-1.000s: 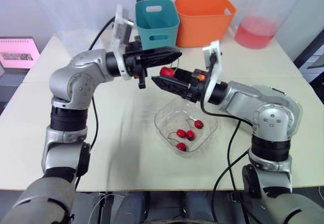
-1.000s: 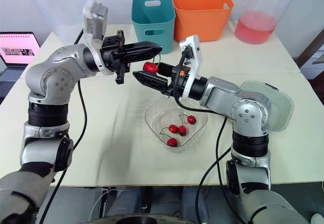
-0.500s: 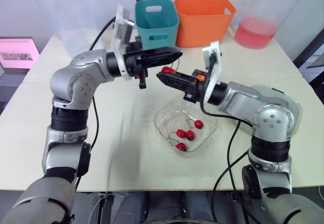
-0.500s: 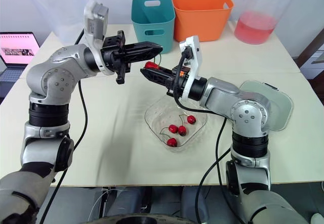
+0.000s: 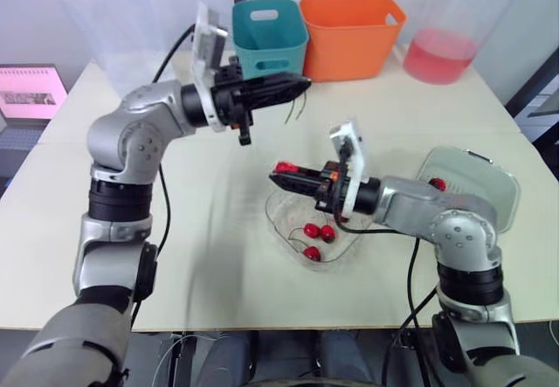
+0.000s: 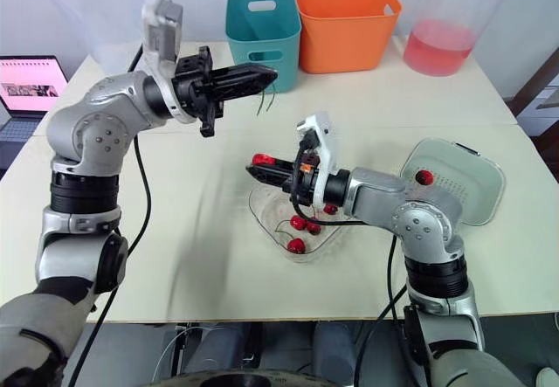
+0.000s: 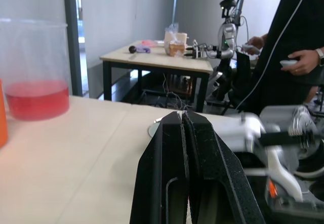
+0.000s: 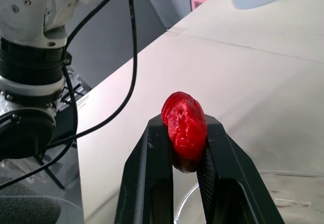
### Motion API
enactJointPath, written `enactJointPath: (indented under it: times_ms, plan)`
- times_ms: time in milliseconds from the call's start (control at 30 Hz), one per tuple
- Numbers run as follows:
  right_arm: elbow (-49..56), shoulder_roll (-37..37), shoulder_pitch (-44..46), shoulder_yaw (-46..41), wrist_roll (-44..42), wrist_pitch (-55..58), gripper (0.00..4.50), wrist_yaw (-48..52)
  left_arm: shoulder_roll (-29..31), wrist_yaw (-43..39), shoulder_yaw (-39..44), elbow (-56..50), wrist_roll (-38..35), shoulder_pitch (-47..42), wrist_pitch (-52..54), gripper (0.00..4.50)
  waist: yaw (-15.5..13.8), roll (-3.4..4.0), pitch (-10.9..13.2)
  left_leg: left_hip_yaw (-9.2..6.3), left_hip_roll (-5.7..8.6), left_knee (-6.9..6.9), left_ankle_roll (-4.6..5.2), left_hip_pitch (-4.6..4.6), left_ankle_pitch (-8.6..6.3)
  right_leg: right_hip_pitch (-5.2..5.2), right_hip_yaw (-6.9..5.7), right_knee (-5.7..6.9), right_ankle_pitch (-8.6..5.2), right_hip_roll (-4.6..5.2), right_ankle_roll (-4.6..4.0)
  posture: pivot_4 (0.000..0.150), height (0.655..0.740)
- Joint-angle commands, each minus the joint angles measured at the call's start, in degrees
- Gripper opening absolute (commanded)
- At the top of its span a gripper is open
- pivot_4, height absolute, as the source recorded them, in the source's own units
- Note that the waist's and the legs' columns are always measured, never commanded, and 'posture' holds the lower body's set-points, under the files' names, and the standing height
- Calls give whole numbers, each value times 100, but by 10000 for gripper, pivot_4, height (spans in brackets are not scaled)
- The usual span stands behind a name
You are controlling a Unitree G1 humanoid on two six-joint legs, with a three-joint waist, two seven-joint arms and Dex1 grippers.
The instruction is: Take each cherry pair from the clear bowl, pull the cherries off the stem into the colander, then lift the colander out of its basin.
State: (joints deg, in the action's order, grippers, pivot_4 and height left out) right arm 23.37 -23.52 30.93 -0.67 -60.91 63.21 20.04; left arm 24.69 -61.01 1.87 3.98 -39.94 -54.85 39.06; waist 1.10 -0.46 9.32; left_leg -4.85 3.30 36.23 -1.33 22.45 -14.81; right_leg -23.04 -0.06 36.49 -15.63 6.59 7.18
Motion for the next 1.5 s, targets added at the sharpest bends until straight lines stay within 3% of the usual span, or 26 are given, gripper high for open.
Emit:
enactJointPath:
  times_ms: [33, 200, 400, 567, 700, 833, 900, 933, 1067, 1267, 1500]
  plan:
    - [208, -32, 62, -89, -16, -94, 2112, 61, 36, 4, 134, -108, -37, -108, -107, 0, -2, 0, 0, 0, 0, 0, 1, 0, 0, 0, 0, 0, 0, 0, 0, 1500, 7400]
    - [279, -533, 22, -682, -111, -129, 2112, 71, 75, 18, 114, -130, 63, -7, -211, 0, -25, 0, 0, 1, 1, 0, 1, 0, 0, 0, 0, -1, 0, 2, 0, 1500, 7400]
    - [-205, -2280, -495, -2008, 452, -398, 2112, 617, 158, -34, 30, -148, 260, 225, -400, 0, -58, -1, 0, 1, 8, 2, 22, 1, -13, 14, -5, -16, 0, 6, 0, 1500, 7400]
    - [-771, -3481, -1607, -2474, 1467, -926, 2112, 1381, 179, -83, -36, -153, 385, 376, -508, 0, -45, -2, 1, 4, 9, 1, 32, -1, -18, 20, -8, -20, 0, 2, 0, 1500, 7400]
    - [-1185, -3970, -2369, -2490, 2222, -1481, 2112, 1877, 203, -184, -262, -42, 719, 550, -849, 0, -22, 1, -1, 14, 6, 1, 33, -7, -19, 23, -3, -18, 0, -1, 0, 1500, 7400]
    - [-1518, -4014, -2581, -2548, 2548, -1744, 2112, 2092, 201, -254, -325, -16, 815, 631, -959, 0, -28, 0, 0, 14, 4, 2, 32, -8, -18, 24, -3, -19, 0, -3, 0, 1500, 7400]
    - [-1588, -4050, -2682, -2568, 2679, -1806, 11742, 2211, 206, -272, -310, -14, 821, 637, -950, 0, -42, 0, 0, 11, 0, 3, 32, -7, -18, 24, -4, -19, 0, -2, 0, 1500, 7400]
    - [-1592, -4057, -2716, -2577, 2719, -1814, 14396, 2269, 211, -282, -304, -7, 828, 636, -950, 0, -44, 0, 0, 11, 0, 4, 32, -7, -18, 25, -4, -19, 0, -2, 0, 1500, 7400]
    - [-1620, -4049, -2625, -2654, 2778, -1783, 34271, 2347, 226, -301, -287, 24, 839, 621, -945, 0, -46, 0, 0, 9, -1, 6, 31, -7, -18, 28, -4, -20, 0, 1, 0, 1500, 7400]
    - [-1560, -4005, -2109, -2873, 2519, -1548, 34271, 2361, 254, -235, -219, 67, 820, 620, -891, 0, -35, 0, 0, 5, -1, 6, 28, -7, -16, 29, -6, -20, 0, 0, 0, 1500, 7400]
    - [-171, -3386, -426, -2314, 618, -357, 34271, 2195, 578, 484, 568, 138, 455, 1002, -70, 0, 18, 3, -1, -1, -12, 3, 24, -10, -14, 26, -5, -20, 0, -10, 0, 1500, 7400]
